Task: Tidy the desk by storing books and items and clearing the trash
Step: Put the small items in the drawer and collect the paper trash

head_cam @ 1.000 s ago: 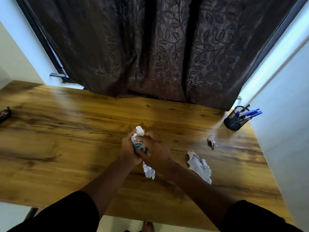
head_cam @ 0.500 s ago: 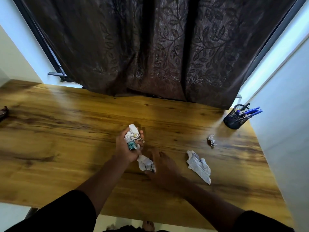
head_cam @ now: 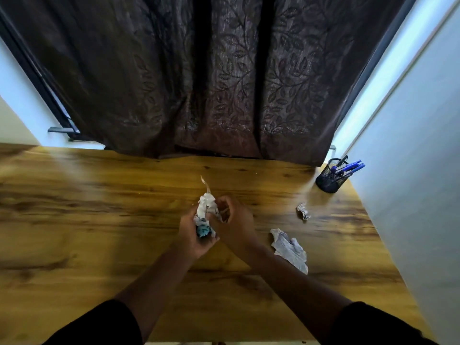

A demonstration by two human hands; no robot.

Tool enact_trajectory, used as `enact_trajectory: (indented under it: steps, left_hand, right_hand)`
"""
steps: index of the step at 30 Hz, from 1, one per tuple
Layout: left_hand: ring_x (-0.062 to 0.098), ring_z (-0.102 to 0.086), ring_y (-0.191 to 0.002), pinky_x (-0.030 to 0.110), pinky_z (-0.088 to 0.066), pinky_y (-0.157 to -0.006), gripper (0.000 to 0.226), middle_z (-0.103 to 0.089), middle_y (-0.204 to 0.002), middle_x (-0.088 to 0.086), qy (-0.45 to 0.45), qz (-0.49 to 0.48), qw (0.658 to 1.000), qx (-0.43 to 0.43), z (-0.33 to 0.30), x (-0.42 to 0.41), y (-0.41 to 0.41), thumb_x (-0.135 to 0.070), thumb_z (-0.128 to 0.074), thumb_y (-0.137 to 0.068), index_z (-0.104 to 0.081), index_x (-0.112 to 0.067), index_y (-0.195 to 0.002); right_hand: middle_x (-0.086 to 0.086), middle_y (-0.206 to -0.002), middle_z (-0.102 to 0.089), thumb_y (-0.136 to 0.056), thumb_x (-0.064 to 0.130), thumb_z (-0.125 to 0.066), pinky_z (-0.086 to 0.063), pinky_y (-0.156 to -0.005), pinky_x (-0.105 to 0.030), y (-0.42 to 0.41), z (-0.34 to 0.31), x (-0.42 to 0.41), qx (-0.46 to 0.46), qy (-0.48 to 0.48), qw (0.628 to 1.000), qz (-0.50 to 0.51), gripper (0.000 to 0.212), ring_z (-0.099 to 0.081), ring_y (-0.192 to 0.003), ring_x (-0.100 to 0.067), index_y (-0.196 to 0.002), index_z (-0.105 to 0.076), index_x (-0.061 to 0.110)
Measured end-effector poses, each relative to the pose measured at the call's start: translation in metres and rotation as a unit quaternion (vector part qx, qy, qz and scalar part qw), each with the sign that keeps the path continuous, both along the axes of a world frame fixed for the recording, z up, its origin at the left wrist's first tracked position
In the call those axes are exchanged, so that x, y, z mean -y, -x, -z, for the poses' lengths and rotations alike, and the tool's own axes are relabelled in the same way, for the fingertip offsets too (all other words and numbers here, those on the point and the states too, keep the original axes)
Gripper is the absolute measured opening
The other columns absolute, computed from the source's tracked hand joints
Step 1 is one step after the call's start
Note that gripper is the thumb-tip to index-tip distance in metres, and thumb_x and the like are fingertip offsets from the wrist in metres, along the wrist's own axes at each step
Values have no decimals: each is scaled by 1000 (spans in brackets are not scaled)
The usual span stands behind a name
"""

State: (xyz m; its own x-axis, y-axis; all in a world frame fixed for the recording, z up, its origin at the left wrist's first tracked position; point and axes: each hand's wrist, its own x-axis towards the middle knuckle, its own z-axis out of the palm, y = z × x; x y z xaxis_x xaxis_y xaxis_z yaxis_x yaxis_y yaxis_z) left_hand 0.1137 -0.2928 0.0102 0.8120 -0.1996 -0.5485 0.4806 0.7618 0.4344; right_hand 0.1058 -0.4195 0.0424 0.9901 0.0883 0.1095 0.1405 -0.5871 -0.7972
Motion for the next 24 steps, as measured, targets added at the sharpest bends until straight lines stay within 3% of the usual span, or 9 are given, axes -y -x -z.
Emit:
enact_trajectory:
  steps: [5, 12, 15, 18, 20, 24]
  left_hand:
    - [20, -72, -73, 27, -58, -58, 31, -73, -82, 6, 12, 36, 998, 44, -7, -2, -1, -37, -56, -96, -73, -12, -90]
    - [23, -71, -93, 35, -58, -76, 50, -72, -95, 8, 28, 102, 991, 86, -8, -10, -5, -58, -51, -101, -74, -14, -102]
    - [25, -70, -97, 36, -58, -78, 41, -71, -97, 9, 6, 109, 989, 103, -6, -10, -5, -51, -60, -99, -69, -12, -107]
    - [24, -71, -91, 35, -60, -71, 32, -69, -95, 9, -7, 100, 990, 96, 1, -11, -9, -42, -64, -98, -68, -12, -107]
    - [21, -69, -88, 33, -59, -68, 26, -66, -95, 6, -17, 100, 991, 93, 6, -13, -13, -38, -66, -98, -65, -14, -109]
    - [19, -69, -78, 30, -54, -66, 19, -68, -90, 4, -57, 114, 989, 77, 11, -12, -17, -34, -74, -90, -68, -19, -101]
  right_hand:
    - [10, -97, -63, -88, 32, -73, -57, -67, -27, -7, 6, -16, 42, 72, 996, 35, 27, -61, -82, -4, -107, -55, 26]
    - [8, -100, -65, -92, 36, -70, -57, -60, -31, 0, 10, -27, 94, 185, 976, 72, 22, -63, -79, -9, -107, -58, 25]
    - [6, -101, -64, -92, 34, -69, -55, -61, -29, 2, 10, -28, 103, 210, 969, 76, 17, -63, -84, -11, -105, -63, 25]
    - [3, -97, -64, -94, 32, -67, -46, -64, -22, 5, 12, -29, 125, 231, 962, 72, 11, -60, -89, -13, -98, -69, 22]
    - [0, -95, -64, -96, 34, -63, -41, -65, -21, 8, 14, -29, 129, 242, 960, 65, 18, -58, -89, -13, -94, -73, 20]
    - [-2, -100, -70, -99, 29, -57, -46, -68, -20, 14, 13, -25, 90, 227, 969, 38, 21, -62, -87, -13, -105, -74, 17]
